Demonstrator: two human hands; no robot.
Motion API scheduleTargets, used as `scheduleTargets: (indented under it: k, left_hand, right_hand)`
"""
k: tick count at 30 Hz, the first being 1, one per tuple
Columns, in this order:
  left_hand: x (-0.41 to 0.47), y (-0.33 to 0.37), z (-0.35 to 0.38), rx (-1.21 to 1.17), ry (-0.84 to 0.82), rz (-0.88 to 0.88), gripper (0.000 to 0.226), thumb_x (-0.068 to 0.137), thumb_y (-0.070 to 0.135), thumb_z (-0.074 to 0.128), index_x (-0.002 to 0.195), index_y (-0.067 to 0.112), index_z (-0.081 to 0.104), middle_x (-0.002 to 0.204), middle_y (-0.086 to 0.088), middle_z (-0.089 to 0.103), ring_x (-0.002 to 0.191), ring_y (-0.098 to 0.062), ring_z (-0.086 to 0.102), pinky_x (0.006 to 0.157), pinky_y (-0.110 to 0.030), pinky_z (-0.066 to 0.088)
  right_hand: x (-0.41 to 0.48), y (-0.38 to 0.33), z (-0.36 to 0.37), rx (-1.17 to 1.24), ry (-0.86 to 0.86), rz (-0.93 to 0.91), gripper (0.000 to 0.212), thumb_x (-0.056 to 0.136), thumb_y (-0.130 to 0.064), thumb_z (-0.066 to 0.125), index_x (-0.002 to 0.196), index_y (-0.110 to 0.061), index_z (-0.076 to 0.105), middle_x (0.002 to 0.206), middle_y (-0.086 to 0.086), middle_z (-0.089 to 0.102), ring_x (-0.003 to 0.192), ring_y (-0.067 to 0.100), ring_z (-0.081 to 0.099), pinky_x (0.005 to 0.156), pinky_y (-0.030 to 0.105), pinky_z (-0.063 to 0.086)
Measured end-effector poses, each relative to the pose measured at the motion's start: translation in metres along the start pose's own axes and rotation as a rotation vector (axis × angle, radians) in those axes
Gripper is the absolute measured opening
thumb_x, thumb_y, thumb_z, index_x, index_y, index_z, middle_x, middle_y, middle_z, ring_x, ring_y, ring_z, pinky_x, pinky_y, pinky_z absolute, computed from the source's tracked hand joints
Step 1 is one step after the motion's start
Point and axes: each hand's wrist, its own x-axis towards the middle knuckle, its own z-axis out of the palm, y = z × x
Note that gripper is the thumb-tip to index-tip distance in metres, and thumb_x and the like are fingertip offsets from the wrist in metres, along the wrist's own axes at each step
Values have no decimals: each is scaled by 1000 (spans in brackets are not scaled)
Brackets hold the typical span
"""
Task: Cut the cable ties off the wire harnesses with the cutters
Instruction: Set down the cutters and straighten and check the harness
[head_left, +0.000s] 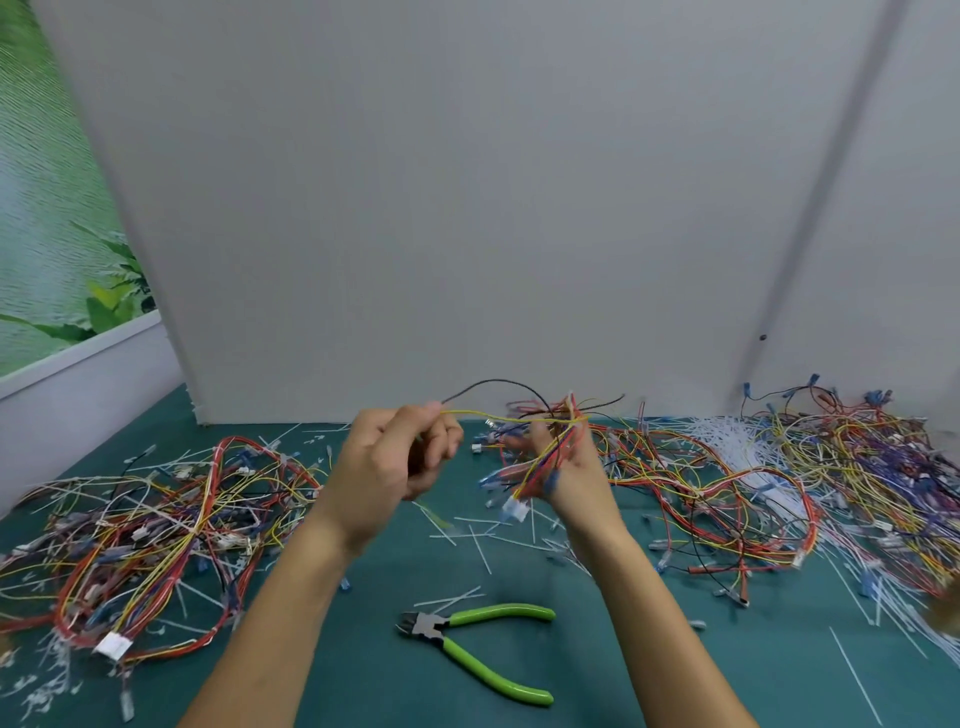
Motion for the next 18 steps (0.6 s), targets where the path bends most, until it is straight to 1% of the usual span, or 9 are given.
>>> scheduleTargets:
  k: [1,2,5,6,8,11,13,16,18]
  left_hand:
    - [2,1,-4,48,36,1,44,93,33,46,53,15,49,74,-8,54,42,-11,26,46,-23,18]
    - [3,1,-8,99,74,6,45,94,35,47,54,14,51,75,-14,54,43,-14,26,46,-22,19]
    - [6,1,-19,280,173,29,47,96,42,47,61,12,55,77,-37,50,53,-21,27,47,-24,22]
    - [6,1,-22,308,191,28,47,96,43,47,64,10,57,78,-40,50,53,-21,27,47,-25,22]
    - [7,-2,-26,327,205,13,46,99,43,47,70,9,61,77,-42,50,51,-20,25,46,-25,21]
    - [9,-6,-28,360,206,-19,42,106,34,49,72,14,65,53,-21,35,44,-18,24,45,-23,21]
    - [9,-9,-28,390,182,-39,41,105,34,50,72,17,67,49,-3,29,45,-18,25,48,-25,22]
    - [8,-11,-29,451,94,-59,37,99,45,54,76,23,73,47,1,35,48,-19,32,54,-30,28]
    - [6,-12,-28,482,1,-100,36,93,54,54,81,27,76,47,3,43,48,-18,37,54,-28,31]
  right_hand:
    - [2,-3,-3,16,19,-21,56,104,-27,60,152,-19,34,110,6,78,91,32,77,80,56,63]
    - [3,-4,-7,44,32,-38,56,103,-25,62,152,-22,34,112,4,78,92,32,77,81,54,63]
    - [4,-10,-11,167,36,-57,68,101,-8,62,154,-33,27,117,2,77,89,26,78,68,30,61]
    - [4,-11,-11,195,28,-51,71,101,-3,61,154,-35,26,121,5,75,95,29,77,71,29,60]
    - [4,-12,-10,276,17,-39,71,100,6,55,153,-35,29,129,12,71,112,42,70,81,38,60]
    - [5,-15,-11,457,-23,-13,61,102,6,45,152,-27,35,126,15,72,110,45,70,89,46,54]
    - [5,-18,-12,532,-59,2,53,104,0,43,151,-22,39,131,18,69,108,43,72,90,47,56]
    - [1,-25,-13,597,-119,15,55,97,-12,52,151,-14,42,140,16,64,115,47,68,90,49,59]
    - [-1,-29,-13,606,-169,8,51,96,-24,52,145,-13,48,144,16,60,120,48,64,99,57,54]
